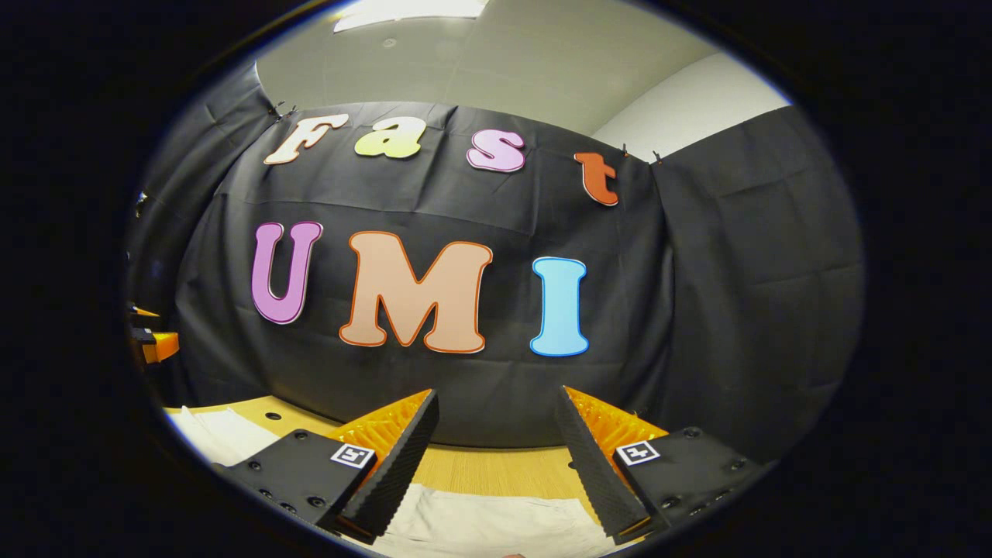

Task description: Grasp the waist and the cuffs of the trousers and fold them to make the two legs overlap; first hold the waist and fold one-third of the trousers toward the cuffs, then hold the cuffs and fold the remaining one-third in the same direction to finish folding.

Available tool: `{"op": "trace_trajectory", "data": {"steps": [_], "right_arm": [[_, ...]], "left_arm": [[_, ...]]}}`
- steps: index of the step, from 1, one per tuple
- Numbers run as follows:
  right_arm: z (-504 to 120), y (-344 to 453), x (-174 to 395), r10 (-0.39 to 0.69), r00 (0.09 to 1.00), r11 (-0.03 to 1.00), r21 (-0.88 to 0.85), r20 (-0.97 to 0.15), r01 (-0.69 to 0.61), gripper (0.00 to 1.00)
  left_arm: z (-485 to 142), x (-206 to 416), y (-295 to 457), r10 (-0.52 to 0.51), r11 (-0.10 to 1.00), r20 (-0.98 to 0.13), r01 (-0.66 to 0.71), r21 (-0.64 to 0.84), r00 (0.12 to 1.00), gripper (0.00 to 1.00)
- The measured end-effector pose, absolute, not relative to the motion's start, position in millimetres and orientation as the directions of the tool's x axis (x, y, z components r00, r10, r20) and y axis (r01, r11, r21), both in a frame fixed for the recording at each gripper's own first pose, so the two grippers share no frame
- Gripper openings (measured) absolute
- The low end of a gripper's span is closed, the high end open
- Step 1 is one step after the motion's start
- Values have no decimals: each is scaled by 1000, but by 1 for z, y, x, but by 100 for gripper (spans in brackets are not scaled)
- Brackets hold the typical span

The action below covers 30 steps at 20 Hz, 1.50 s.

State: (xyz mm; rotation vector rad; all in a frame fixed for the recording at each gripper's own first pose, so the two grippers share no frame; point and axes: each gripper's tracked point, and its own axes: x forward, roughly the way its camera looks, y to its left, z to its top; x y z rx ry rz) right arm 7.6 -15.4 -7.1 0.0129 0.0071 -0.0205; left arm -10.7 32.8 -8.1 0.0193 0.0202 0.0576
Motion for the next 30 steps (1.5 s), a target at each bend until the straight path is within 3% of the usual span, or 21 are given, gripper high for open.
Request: {"op": "trace_trajectory", "data": {"steps": [5, 15, 23, 30], "right_arm": [[-15, -15, 9, -13, 1000, 1000, 9, -21, 13, 97], [-32, -17, 13, -21, 999, 1000, 17, -46, 22, 98], [-48, -21, 8, -31, 997, 999, 23, -73, 33, 97], [-56, -28, 5, -45, 995, 999, 23, -90, 47, 97]], "left_arm": [[-22, -13, 39, -10, 982, -42, 18, 188, 999, 95], [-83, -40, 67, -90, 862, -215, 184, 472, 972, 96], [-171, -79, 80, -147, 651, -457, 434, 623, 877, 96], [-227, -119, 84, -178, 357, -653, 666, 655, 736, 97]]}}
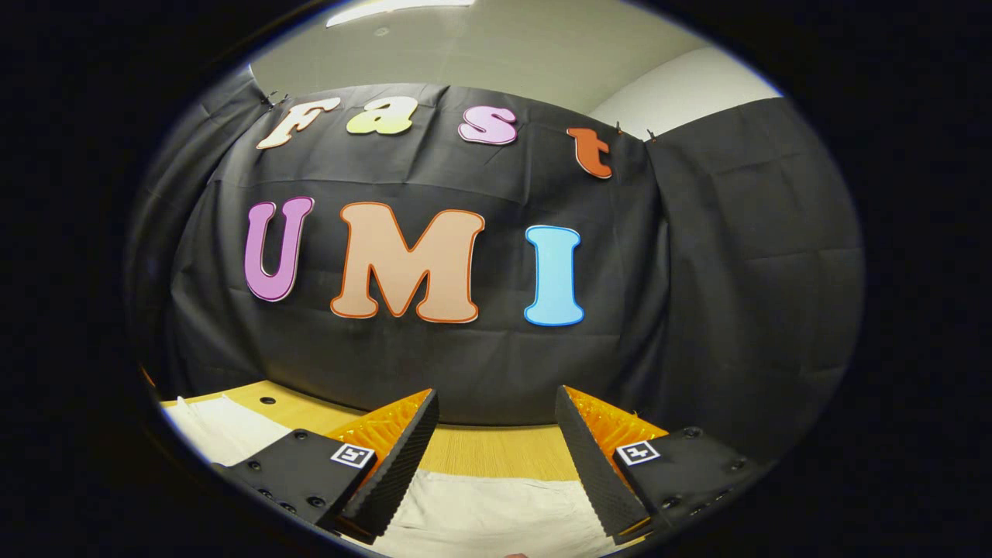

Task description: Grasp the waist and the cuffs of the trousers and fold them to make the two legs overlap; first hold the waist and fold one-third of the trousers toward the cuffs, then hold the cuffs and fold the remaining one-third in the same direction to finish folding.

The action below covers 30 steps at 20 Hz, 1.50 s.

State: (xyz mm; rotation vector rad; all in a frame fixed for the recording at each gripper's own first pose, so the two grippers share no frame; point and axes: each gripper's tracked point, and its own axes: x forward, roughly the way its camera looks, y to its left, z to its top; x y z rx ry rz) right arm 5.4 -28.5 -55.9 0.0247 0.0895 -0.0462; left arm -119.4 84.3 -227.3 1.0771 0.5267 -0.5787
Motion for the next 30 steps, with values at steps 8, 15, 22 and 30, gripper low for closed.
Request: {"op": "trace_trajectory", "data": {"steps": [8, 15, 22, 30], "right_arm": [[-65, -39, 2, -65, 992, 998, 3, -107, 66, 97], [-66, -55, -3, -97, 989, 995, -19, -109, 95, 98], [-72, -62, -8, -117, 986, 993, -37, -121, 114, 97], [-82, -61, -10, -107, 984, 993, -73, -142, 97, 98]], "left_arm": [[-285, -174, 111, -114, 124, -838, 845, 520, 533, 98], [-303, -173, 115, -97, 71, -871, 876, 477, 482, 97], [-306, -145, 111, -115, 54, -848, 855, 515, 518, 97], [-327, -130, 113, -77, 85, -826, 829, 553, 559, 39]]}}
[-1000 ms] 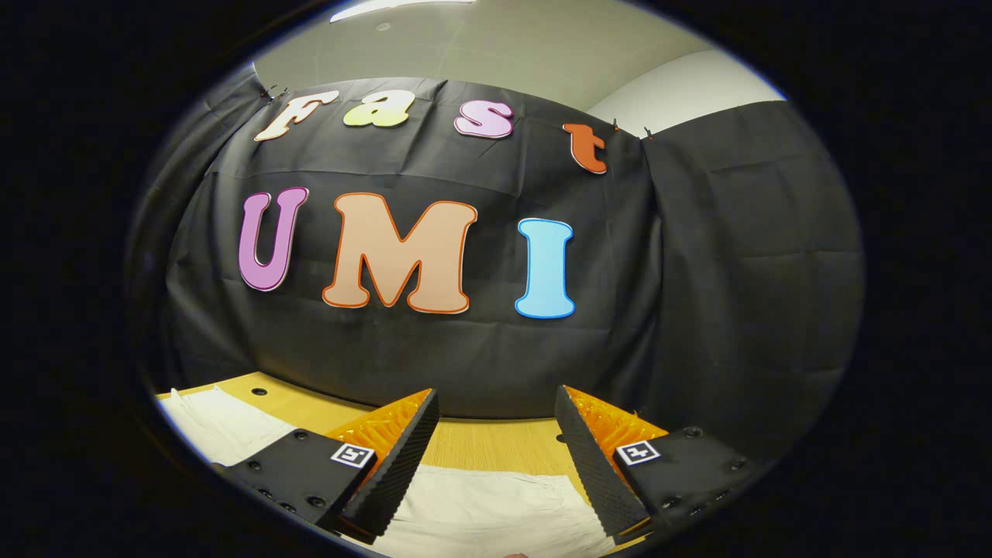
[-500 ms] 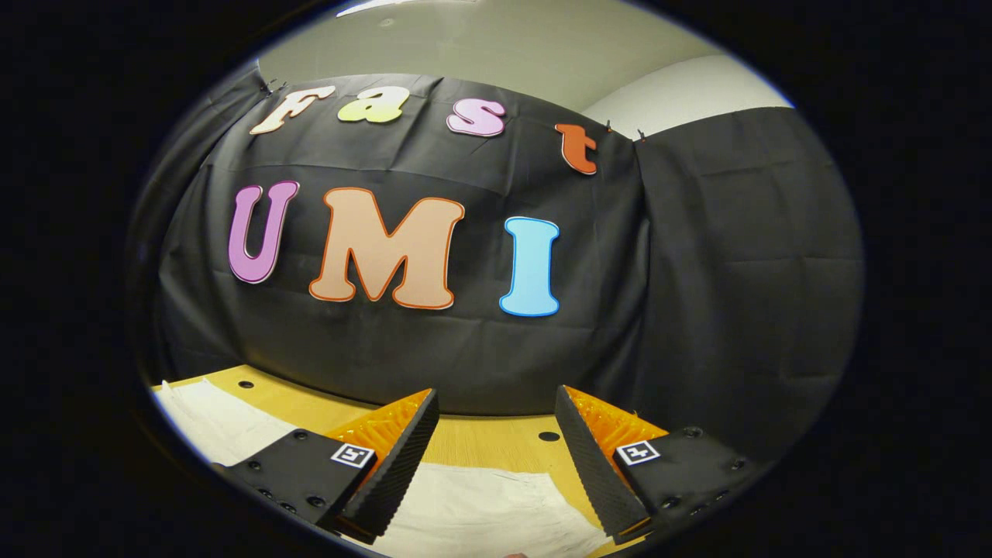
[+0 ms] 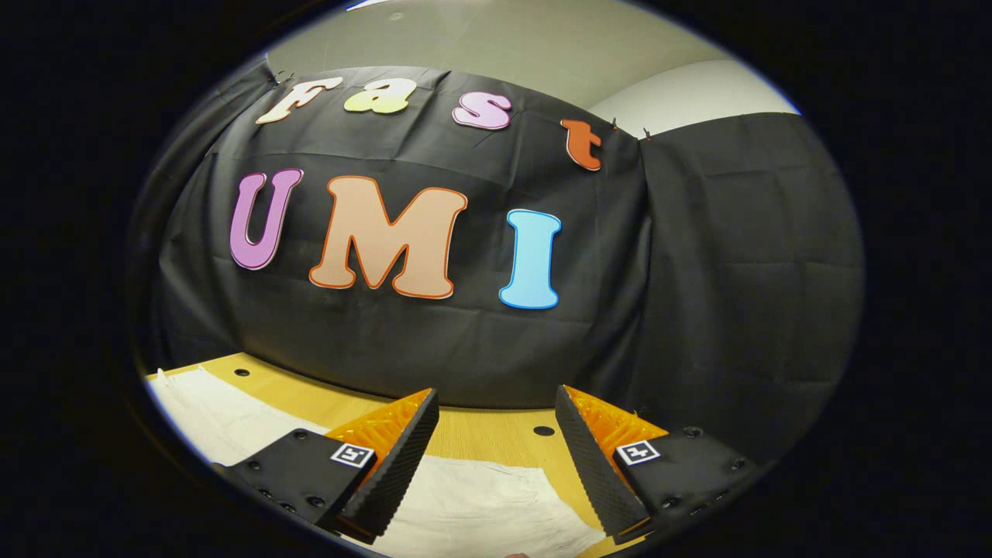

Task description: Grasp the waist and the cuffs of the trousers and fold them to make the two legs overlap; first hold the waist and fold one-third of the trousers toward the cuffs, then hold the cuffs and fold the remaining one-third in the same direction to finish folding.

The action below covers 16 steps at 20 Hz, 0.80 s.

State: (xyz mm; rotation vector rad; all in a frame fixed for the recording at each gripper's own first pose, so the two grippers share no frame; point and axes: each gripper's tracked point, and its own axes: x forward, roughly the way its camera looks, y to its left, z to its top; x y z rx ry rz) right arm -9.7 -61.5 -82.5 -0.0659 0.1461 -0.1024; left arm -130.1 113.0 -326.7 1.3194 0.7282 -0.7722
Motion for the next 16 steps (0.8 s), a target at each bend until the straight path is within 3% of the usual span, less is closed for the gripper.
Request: {"op": "trace_trajectory", "data": {"steps": [2, 3, 5, 9, 16], "right_arm": [[-87, -61, -12, -98, 983, 992, -98, -152, 84, 99], [-89, -62, -13, -94, 983, 990, -119, -158, 75, 97], [-96, -62, -17, -75, 983, 984, -171, -170, 46, 97], [-117, -69, -32, -30, 977, 956, -292, -213, -34, 97], [-175, -91, -72, 8, 937, 865, -467, -348, -181, 97]], "left_arm": [[-331, -133, 114, -60, 92, -837, 838, 538, 544, 26], [-333, -133, 113, -55, 89, -837, 837, 539, 545, 13], [-332, -135, 113, -57, 81, -829, 830, 552, 557, 5], [-334, -133, 113, -48, 94, -824, 824, 559, 564, 0], [-334, -132, 113, -36, 126, -827, 824, 553, 561, 0]]}}
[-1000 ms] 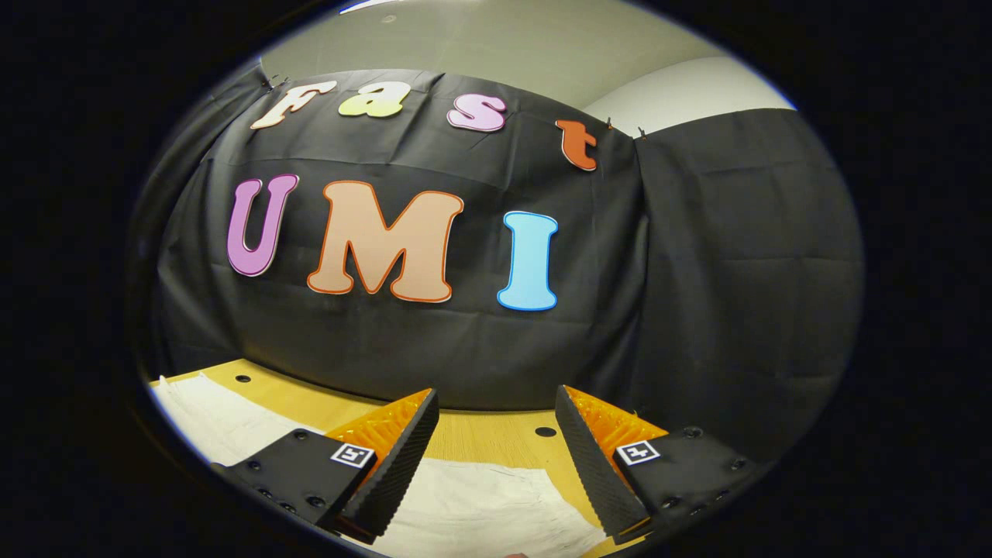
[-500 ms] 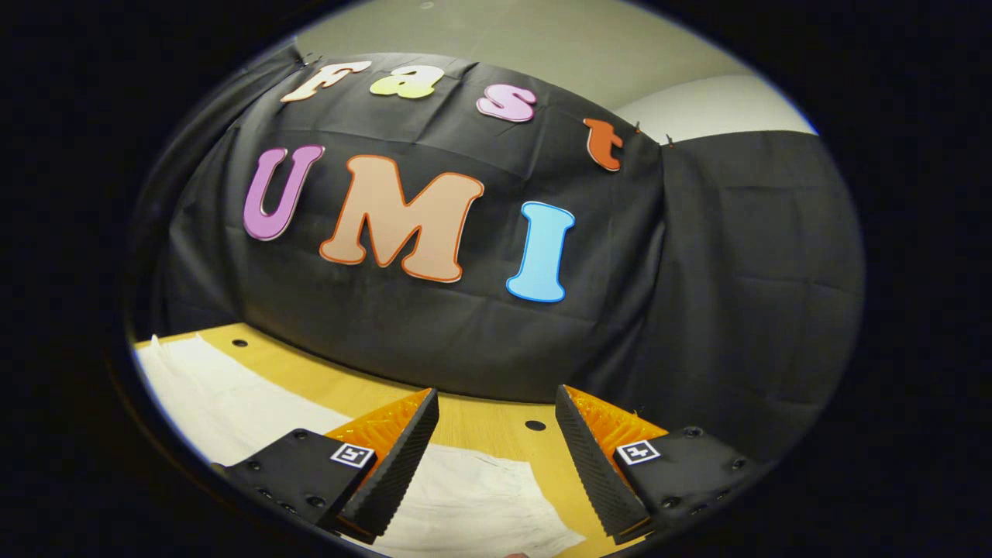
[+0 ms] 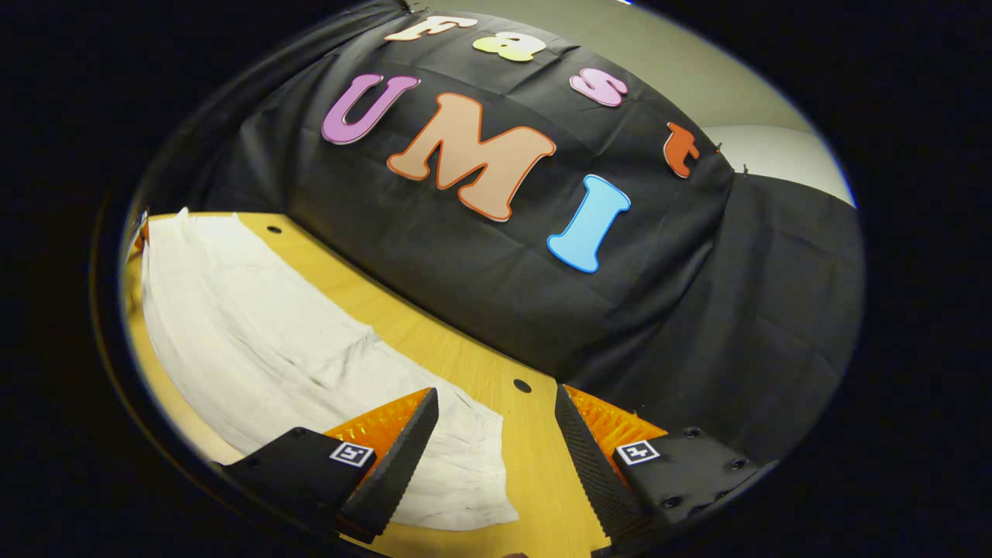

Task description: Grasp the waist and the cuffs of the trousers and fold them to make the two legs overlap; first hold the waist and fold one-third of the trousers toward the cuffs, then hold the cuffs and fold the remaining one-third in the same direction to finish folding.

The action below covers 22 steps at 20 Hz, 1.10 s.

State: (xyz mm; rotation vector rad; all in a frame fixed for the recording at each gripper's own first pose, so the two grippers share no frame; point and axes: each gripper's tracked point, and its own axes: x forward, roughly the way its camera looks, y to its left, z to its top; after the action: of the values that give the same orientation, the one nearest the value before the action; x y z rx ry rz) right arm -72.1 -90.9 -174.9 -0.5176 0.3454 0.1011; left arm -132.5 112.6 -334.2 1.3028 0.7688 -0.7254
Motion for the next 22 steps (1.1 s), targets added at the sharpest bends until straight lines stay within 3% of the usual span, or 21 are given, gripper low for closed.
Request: {"op": "trace_trajectory", "data": {"steps": [10, 22], "right_arm": [[-251, -117, -124, 63, 838, 666, -602, -542, -440, 97], [-320, -110, -164, 125, 683, 377, -602, -720, -704, 100]], "left_arm": [[-336, -131, 113, -26, 134, -809, 804, 580, 588, 0], [-337, -132, 113, -17, 119, -792, 788, 604, 610, 0]]}}
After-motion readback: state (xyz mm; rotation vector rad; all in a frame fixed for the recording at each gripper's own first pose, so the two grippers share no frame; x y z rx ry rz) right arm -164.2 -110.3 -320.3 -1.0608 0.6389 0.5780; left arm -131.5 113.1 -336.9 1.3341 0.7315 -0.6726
